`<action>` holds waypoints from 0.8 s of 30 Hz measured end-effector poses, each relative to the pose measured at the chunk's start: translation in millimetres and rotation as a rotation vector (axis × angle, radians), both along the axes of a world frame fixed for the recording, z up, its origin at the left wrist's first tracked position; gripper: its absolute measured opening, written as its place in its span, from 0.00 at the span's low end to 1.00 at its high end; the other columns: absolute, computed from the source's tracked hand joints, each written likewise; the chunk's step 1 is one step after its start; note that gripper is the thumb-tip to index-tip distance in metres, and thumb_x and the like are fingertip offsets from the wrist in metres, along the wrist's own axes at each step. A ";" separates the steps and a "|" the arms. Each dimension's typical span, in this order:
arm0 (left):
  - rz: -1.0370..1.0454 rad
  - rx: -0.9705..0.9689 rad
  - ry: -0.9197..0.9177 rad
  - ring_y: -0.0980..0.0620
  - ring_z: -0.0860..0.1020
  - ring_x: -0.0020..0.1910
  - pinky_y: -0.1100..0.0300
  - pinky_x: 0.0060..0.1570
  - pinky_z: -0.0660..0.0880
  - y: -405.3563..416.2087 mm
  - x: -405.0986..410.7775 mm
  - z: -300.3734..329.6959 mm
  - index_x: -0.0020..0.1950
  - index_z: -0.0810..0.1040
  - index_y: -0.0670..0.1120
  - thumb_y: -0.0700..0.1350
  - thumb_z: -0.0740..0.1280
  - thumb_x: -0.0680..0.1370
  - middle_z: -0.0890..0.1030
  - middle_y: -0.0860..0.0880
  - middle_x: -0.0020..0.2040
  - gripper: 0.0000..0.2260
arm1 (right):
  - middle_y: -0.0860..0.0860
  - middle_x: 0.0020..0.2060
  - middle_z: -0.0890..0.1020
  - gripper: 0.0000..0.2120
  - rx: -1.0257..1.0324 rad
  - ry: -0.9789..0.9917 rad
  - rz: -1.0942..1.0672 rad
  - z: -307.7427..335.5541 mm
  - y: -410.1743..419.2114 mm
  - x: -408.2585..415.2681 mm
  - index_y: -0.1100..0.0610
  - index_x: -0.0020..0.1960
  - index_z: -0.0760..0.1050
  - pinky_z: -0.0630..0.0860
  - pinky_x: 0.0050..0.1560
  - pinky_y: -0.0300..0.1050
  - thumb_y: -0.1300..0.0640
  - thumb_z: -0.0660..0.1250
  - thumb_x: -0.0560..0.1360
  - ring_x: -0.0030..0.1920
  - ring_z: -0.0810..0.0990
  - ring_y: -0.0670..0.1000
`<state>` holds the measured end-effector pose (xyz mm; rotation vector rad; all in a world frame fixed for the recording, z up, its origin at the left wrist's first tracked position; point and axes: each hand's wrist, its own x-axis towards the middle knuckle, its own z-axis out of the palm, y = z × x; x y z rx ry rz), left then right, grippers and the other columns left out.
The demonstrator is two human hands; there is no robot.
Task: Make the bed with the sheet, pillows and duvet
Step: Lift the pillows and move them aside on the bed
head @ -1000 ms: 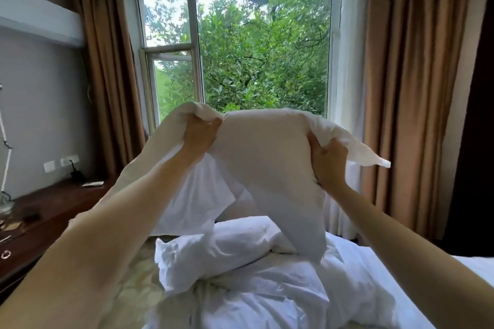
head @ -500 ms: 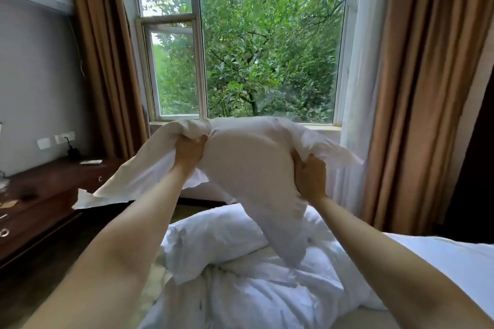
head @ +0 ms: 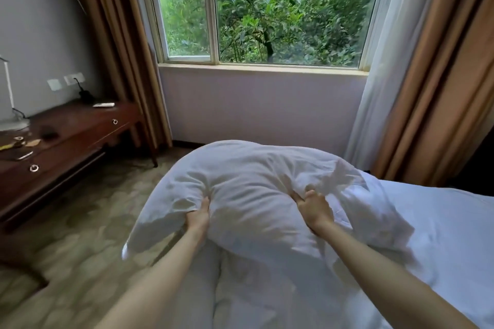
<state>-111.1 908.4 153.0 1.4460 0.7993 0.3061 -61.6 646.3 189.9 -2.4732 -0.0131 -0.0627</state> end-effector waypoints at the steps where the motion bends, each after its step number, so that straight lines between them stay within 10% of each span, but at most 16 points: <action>1: -0.015 0.018 0.012 0.44 0.72 0.65 0.53 0.66 0.68 -4.2 -4.4 -1.4 0.69 0.71 0.39 0.54 0.65 0.78 0.74 0.43 0.67 0.25 | 0.61 0.49 0.80 0.20 -0.005 0.009 -0.002 -2.7 -5.3 -3.8 0.58 0.46 0.67 0.66 0.43 0.50 0.39 0.58 0.79 0.52 0.78 0.63; 8: -0.017 -0.024 0.053 0.43 0.72 0.65 0.56 0.60 0.69 -43.8 -35.4 -19.7 0.67 0.72 0.37 0.54 0.62 0.80 0.75 0.43 0.65 0.24 | 0.65 0.52 0.79 0.24 0.038 0.068 -0.055 -13.0 -42.2 -41.6 0.65 0.56 0.72 0.69 0.49 0.50 0.42 0.59 0.79 0.56 0.77 0.64; 15: 0.094 -0.098 0.147 0.48 0.73 0.33 0.56 0.33 0.70 -86.5 -98.4 -76.2 0.44 0.76 0.44 0.57 0.63 0.79 0.77 0.43 0.44 0.17 | 0.60 0.42 0.81 0.26 0.047 0.189 -0.112 -86.6 -74.7 -114.9 0.59 0.38 0.71 0.72 0.41 0.49 0.36 0.56 0.78 0.42 0.78 0.60; 19: -0.005 -0.077 0.203 0.41 0.77 0.55 0.55 0.54 0.74 -89.5 -121.1 -92.8 0.66 0.72 0.41 0.55 0.61 0.80 0.78 0.42 0.58 0.22 | 0.60 0.44 0.80 0.23 0.025 0.262 -0.133 -110.5 -90.8 -134.9 0.59 0.40 0.72 0.70 0.42 0.49 0.40 0.58 0.79 0.46 0.78 0.61; 24: -0.217 0.149 0.380 0.36 0.74 0.62 0.44 0.62 0.72 -74.9 -122.8 -105.6 0.69 0.68 0.35 0.49 0.57 0.82 0.74 0.34 0.65 0.22 | 0.61 0.44 0.80 0.14 -0.066 0.264 -0.099 -115.0 -108.4 -130.2 0.60 0.41 0.75 0.68 0.39 0.47 0.52 0.59 0.79 0.42 0.76 0.59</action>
